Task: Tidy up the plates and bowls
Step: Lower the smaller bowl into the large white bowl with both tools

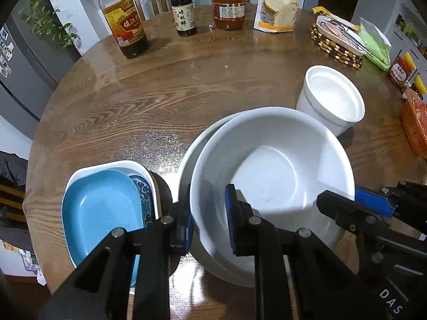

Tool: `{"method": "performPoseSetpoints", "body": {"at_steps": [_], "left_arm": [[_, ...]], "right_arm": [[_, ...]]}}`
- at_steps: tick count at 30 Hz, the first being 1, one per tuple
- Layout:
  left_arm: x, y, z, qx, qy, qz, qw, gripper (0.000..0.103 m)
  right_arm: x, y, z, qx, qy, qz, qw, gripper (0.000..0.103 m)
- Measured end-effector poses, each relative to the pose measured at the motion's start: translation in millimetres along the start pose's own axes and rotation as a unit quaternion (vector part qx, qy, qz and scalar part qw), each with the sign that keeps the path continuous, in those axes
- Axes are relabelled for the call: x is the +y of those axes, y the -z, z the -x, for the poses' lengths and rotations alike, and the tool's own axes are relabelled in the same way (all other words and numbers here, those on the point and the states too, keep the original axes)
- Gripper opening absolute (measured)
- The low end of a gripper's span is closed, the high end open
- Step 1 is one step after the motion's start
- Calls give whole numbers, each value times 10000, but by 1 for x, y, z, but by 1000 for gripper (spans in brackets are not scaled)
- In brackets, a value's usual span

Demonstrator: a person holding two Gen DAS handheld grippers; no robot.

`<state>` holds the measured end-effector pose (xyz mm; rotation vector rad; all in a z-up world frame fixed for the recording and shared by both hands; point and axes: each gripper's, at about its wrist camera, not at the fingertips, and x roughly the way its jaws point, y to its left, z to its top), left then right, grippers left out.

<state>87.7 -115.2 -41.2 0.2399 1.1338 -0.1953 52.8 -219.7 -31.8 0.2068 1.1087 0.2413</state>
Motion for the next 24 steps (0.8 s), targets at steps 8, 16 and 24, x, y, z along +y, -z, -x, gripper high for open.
{"method": "performPoseSetpoints", "body": {"at_steps": [8, 16, 24], "left_arm": [[1, 2, 2, -59, -51, -76, 9999, 20], [1, 3, 2, -81, -76, -137, 9998, 20], [3, 3, 4, -137, -39, -127, 9998, 22]], "right_arm": [[6, 0, 0, 5, 115, 112, 9999, 16], [11, -2, 0, 15, 293, 229, 9993, 16], [12, -2, -1, 24, 386, 220, 9990, 16]]}}
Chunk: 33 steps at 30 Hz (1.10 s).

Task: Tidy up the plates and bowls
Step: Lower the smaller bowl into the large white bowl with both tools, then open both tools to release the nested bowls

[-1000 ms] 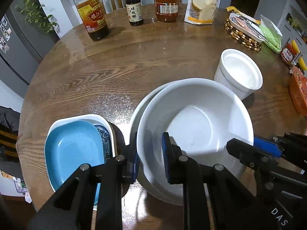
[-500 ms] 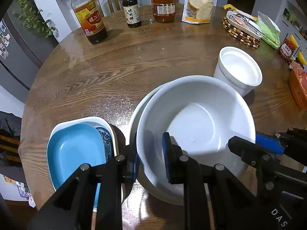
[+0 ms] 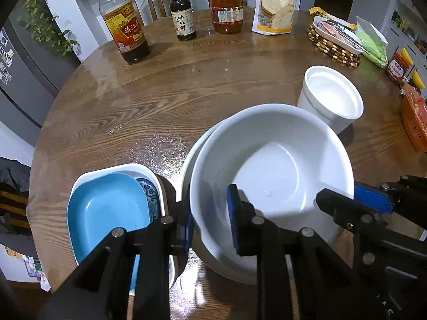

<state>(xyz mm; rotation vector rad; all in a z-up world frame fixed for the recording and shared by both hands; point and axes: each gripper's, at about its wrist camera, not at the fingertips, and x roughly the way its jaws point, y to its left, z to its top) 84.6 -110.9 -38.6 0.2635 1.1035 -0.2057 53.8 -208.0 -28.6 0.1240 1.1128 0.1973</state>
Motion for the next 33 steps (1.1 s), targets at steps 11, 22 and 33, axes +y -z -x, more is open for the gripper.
{"method": "performPoseSetpoints", "body": {"at_steps": [11, 22, 33], "left_arm": [[0, 0, 0, -3, 8, -41, 10000, 22], [-1, -1, 0, -1, -14, -44, 10000, 22], [-1, -3, 0, -40, -93, -88, 9999, 24]], "right_arm": [[3, 0, 0, -20, 173, 102, 9998, 16], [3, -1, 1, -38, 218, 148, 9996, 16], [3, -1, -1, -44, 214, 204, 9996, 16]]}}
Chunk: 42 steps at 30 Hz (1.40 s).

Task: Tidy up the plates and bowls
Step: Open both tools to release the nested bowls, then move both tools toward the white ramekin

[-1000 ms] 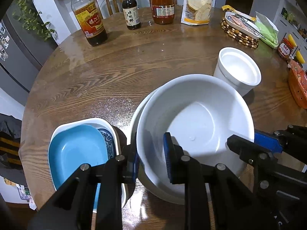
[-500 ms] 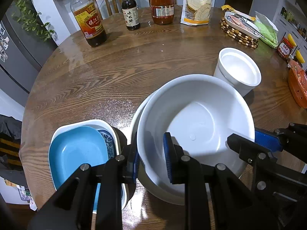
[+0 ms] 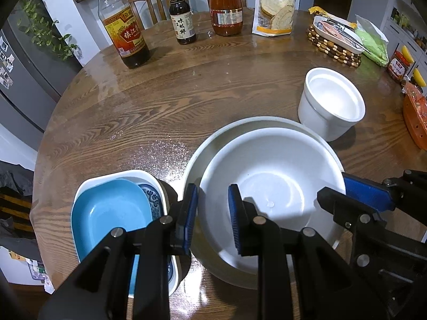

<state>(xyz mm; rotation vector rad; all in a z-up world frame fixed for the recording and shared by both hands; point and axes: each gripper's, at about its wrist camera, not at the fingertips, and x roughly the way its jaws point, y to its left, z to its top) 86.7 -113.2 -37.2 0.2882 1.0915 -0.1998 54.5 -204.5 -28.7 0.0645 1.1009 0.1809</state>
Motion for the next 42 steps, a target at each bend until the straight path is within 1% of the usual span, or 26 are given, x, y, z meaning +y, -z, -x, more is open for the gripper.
{"method": "performPoseSetpoints", "body": {"at_steps": [9, 14, 15, 17, 18, 19, 20, 23, 27, 29, 30, 33, 37, 42], "left_arm": [[0, 0, 0, -25, -3, 30, 10000, 25], [0, 0, 0, -62, -59, -17, 10000, 24], [-2, 0, 0, -68, -82, -44, 9999, 24], [-2, 0, 0, -64, -87, -62, 9999, 25], [-2, 0, 0, -66, -83, -55, 9999, 26], [-1, 0, 0, -71, -83, -45, 9999, 27], [-1, -1, 1, -77, -84, -33, 9999, 30], [1, -2, 3, -115, -119, -2, 9999, 38], [1, -3, 5, -165, -145, 52, 9997, 43], [2, -3, 7, -203, -178, 74, 9996, 54], [2, -3, 8, -221, -186, 91, 9995, 56], [5, -3, 11, -284, -208, 151, 9993, 58], [10, -2, 17, -363, -202, 253, 9988, 68], [15, 0, 23, -417, -183, 344, 9984, 68]], "right_arm": [[0, -2, 0, -5, 35, 12, 10000, 16], [-1, -2, 4, -119, 122, -20, 9999, 16], [-2, -2, 5, -136, 145, -42, 9998, 18], [-6, -2, 6, -153, 203, -108, 9996, 26], [-8, -2, 6, -155, 197, -143, 9996, 32], [-10, -2, 6, -162, 184, -175, 9995, 35], [-12, -2, 6, -175, 168, -200, 9995, 36], [-13, -2, 7, -205, 135, -257, 9994, 37], [-11, -1, 7, -208, 25, -289, 9994, 37], [-11, 0, 7, -213, -15, -307, 9993, 37], [-12, 0, 7, -213, -34, -324, 9992, 37], [-13, 2, 9, -217, -92, -378, 9990, 37], [-12, 3, 12, -223, -110, -394, 9989, 37], [-12, 6, 18, -296, -217, -460, 9983, 37]]}}
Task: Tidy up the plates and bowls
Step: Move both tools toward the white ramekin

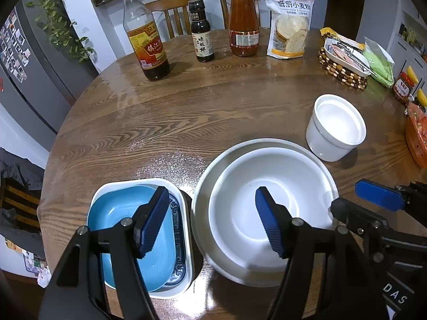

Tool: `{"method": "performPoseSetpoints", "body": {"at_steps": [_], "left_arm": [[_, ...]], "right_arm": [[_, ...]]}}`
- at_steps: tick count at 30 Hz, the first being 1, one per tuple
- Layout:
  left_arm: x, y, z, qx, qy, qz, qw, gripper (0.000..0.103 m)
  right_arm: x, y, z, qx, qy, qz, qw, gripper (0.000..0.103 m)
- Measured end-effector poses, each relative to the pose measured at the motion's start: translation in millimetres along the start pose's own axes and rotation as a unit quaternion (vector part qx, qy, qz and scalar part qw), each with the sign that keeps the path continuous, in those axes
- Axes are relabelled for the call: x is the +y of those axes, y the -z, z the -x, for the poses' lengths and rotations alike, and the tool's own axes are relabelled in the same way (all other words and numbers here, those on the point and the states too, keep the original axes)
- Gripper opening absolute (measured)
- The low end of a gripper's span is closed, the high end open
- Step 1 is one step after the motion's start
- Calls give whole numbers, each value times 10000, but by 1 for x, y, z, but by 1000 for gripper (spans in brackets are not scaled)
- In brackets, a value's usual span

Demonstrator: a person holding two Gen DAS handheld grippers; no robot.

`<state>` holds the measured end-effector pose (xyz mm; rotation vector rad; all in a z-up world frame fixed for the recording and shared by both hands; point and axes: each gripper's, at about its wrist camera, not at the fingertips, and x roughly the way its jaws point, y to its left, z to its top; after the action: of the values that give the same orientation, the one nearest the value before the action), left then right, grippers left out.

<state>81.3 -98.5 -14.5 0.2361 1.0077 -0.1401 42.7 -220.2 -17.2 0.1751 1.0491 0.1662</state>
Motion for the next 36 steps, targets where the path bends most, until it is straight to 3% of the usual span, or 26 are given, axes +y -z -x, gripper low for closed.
{"method": "performPoseSetpoints", "body": {"at_steps": [18, 36], "left_arm": [[-29, 9, 20, -84, 188, -231, 9995, 70], [-95, 5, 31, -205, 252, -471, 9984, 70]], "right_arm": [[-47, 22, 23, -146, 46, -531, 9985, 37], [-117, 28, 57, -457, 106, -779, 9959, 37]]}}
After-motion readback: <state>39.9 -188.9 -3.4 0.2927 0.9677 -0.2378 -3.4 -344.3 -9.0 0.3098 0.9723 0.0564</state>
